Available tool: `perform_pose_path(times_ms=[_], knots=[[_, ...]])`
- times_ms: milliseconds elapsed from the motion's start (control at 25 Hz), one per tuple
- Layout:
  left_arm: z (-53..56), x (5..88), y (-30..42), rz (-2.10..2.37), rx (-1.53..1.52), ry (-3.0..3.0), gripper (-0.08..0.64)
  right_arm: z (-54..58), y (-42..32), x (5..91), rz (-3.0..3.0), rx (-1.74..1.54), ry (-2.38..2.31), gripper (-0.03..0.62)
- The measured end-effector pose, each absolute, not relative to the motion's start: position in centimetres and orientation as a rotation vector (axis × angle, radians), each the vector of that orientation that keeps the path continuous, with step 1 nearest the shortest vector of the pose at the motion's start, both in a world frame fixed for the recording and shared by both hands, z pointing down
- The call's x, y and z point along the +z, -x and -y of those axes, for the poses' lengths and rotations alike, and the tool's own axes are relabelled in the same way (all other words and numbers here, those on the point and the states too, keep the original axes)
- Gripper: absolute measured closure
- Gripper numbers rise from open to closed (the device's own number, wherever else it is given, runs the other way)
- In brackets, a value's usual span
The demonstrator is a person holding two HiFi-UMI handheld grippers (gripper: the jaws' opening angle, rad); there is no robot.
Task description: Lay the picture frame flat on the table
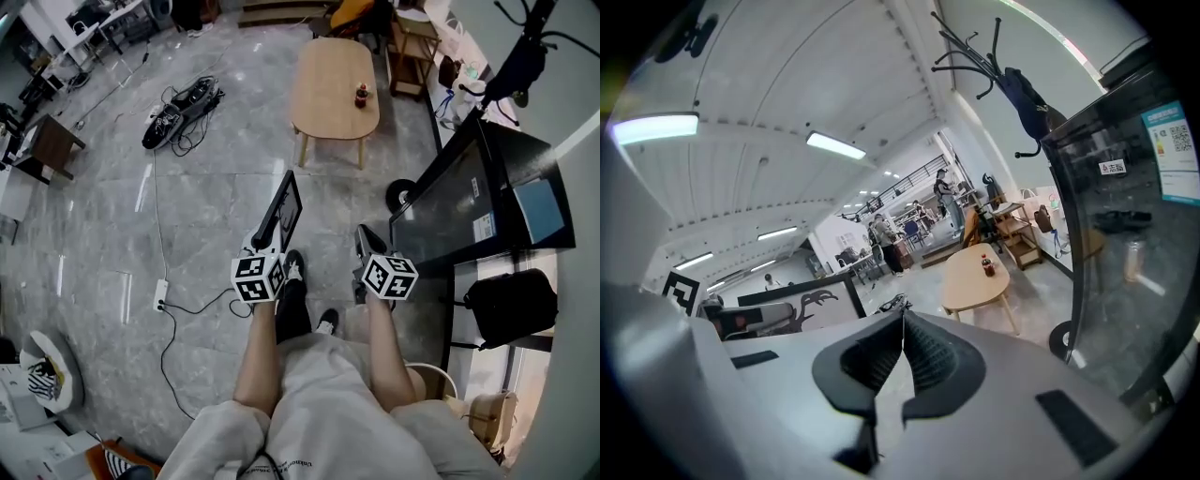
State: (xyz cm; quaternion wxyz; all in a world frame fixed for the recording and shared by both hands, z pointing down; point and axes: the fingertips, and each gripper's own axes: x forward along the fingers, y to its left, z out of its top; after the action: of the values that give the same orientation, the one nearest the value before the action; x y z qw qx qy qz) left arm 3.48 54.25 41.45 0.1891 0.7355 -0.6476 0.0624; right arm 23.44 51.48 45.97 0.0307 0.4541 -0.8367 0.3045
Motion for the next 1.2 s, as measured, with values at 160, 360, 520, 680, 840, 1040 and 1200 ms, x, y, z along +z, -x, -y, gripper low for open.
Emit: perform_pose_path(times_ms=[160, 360, 520, 680, 840, 1040, 1200], knots=[[-51.7, 41.2, -3.5, 1.805, 0.153, -2.094, 0.534, -49.2, -23.5, 45.1, 2.587, 0.907, -1.417, 0.558], [-47.8, 40.4, -3.1, 1.782, 0.099, -2.119, 0.534, -45.6, -23.0, 43.9, 2.589, 0.875, -1.44, 0.558], [-43.6, 39.7, -1.8, 1.775, 0.077, -2.133, 0.534, -42.4, -21.9, 43.7, 2.578, 0.847, -1.439, 0.558], [-39.1, 38.9, -0.2, 1.763, 0.06, -2.142, 0.534, -38.6, -20.5, 43.6, 2.559, 0.838, -1.442, 0.558], [-34.8, 38.5, 1.9, 1.762, 0.026, -2.125, 0.534, -34.2, -18.4, 42.7, 2.563, 0.792, -1.415, 0.558], [-30.1, 38.0, 5.0, 1.738, -0.017, -2.107, 0.534, -29.4, -14.9, 41.9, 2.56, 0.776, -1.387, 0.558], [-26.4, 38.2, 6.7, 1.728, -0.021, -2.111, 0.534, -26.1, -12.5, 42.4, 2.548, 0.77, -1.36, 0.558]])
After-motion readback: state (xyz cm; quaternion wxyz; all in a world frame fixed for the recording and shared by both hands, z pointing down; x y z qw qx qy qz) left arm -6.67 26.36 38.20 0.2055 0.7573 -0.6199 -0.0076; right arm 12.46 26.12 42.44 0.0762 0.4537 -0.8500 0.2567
